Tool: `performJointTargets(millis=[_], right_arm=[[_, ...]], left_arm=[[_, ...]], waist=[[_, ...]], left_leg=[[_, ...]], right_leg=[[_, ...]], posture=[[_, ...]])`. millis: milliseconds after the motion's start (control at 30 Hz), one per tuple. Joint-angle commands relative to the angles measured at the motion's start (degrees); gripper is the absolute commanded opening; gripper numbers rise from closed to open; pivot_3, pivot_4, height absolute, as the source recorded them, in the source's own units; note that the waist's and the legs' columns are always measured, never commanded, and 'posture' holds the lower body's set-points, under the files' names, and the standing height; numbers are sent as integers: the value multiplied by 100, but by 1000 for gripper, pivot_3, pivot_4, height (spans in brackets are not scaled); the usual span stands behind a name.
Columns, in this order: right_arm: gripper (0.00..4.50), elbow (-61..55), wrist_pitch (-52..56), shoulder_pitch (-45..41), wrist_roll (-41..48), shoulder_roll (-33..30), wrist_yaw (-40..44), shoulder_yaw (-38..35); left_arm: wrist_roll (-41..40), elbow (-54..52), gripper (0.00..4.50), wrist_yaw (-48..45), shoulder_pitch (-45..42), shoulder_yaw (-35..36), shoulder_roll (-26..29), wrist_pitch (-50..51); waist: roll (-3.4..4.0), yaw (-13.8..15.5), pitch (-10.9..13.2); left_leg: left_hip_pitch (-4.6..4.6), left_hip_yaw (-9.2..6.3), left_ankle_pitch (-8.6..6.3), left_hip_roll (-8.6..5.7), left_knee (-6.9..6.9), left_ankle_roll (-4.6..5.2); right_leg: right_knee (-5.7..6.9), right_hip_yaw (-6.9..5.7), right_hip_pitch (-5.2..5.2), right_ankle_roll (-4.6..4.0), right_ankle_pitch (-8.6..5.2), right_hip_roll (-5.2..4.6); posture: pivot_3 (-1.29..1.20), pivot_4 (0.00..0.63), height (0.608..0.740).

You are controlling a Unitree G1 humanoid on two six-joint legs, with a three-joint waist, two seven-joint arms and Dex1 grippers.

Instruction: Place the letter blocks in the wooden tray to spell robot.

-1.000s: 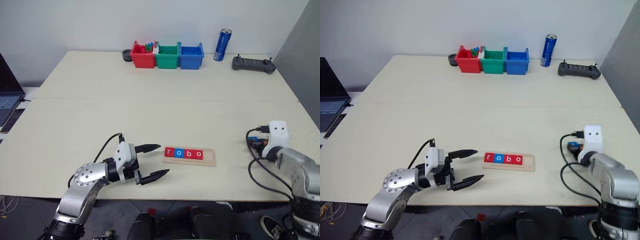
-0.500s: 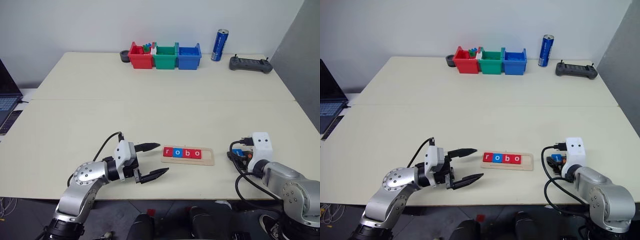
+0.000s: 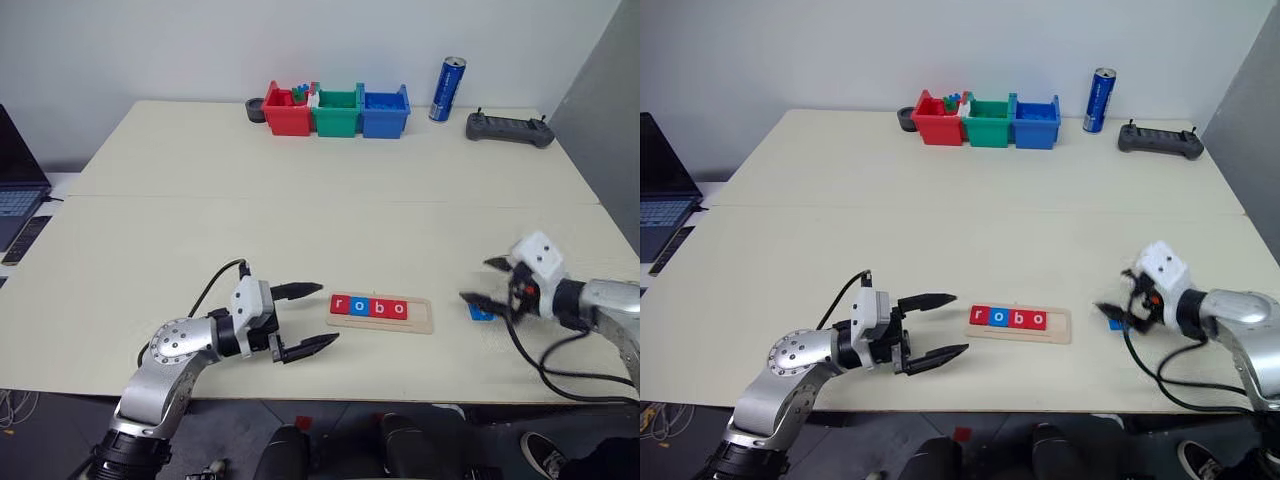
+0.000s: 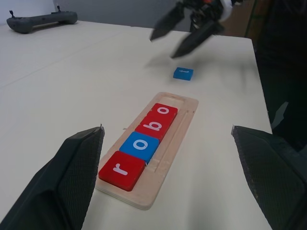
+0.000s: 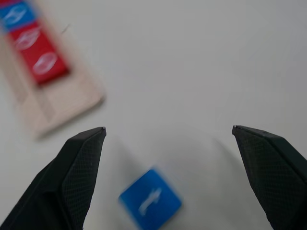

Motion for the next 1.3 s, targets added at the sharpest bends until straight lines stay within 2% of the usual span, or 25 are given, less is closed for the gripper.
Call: performJointTargets(millis=[33, 267, 533, 667, 833, 1133, 1300], right_arm=[[4479, 814, -1319, -312, -262, -234, 999, 294], [4479, 2038, -2067, -1070, -609, -13, 1429, 737], [4479, 2542, -2238, -1314, -796, 200, 1580, 927], [3281, 2675, -2315, -1371, -854, 253, 1559, 893], [1506, 2492, -2077, -1399, -686, 296, 1522, 745], [1463, 516, -442, -1318, 2, 678, 955, 635], [1463, 40, -156, -1296, -75, 825, 745, 855]], left_arm=[[-56, -72, 4500, -25, -56, -10, -42, -93], [-61, -167, 4500, -1, 58, -4, -19, -136], [-59, -231, 4500, 27, 116, 38, 25, -140], [-52, -214, 4500, 32, 98, 44, 30, -148], [-54, -209, 4500, 45, 95, 42, 23, -142], [-50, -160, 4500, 49, 36, 43, 34, -127], [-53, -149, 4500, 34, 4, 34, 41, -113]], waist=[[0, -25, 1], [-2, -54, 7], [-2, -9, 7], [-2, -15, 7], [-2, -15, 7], [0, -7, 6], [-1, 20, 7]], left_leg=[[3, 0, 0, 0, 1, 0], [15, 3, 1, 5, 2, -1], [12, -3, 1, 2, 4, -2], [15, -2, 1, 2, 4, -2], [15, -2, 1, 2, 6, -2], [13, -7, 1, 3, 6, -2], [9, -9, 1, 1, 7, -2]], right_leg=[[4, 1, 0, -16, 9, 0], [19, 4, 1, -28, 15, 6], [18, 3, 2, -29, 16, 3], [19, 4, 3, -29, 16, 4], [20, 4, 4, -29, 17, 3], [25, 1, 3, -30, 17, 4], [20, -1, 3, -29, 17, 3]], posture=[[0, 150, 740], [0, 150, 740], [0, 150, 740], [0, 150, 740], [0, 150, 740], [0, 150, 740], [0, 150, 740]])
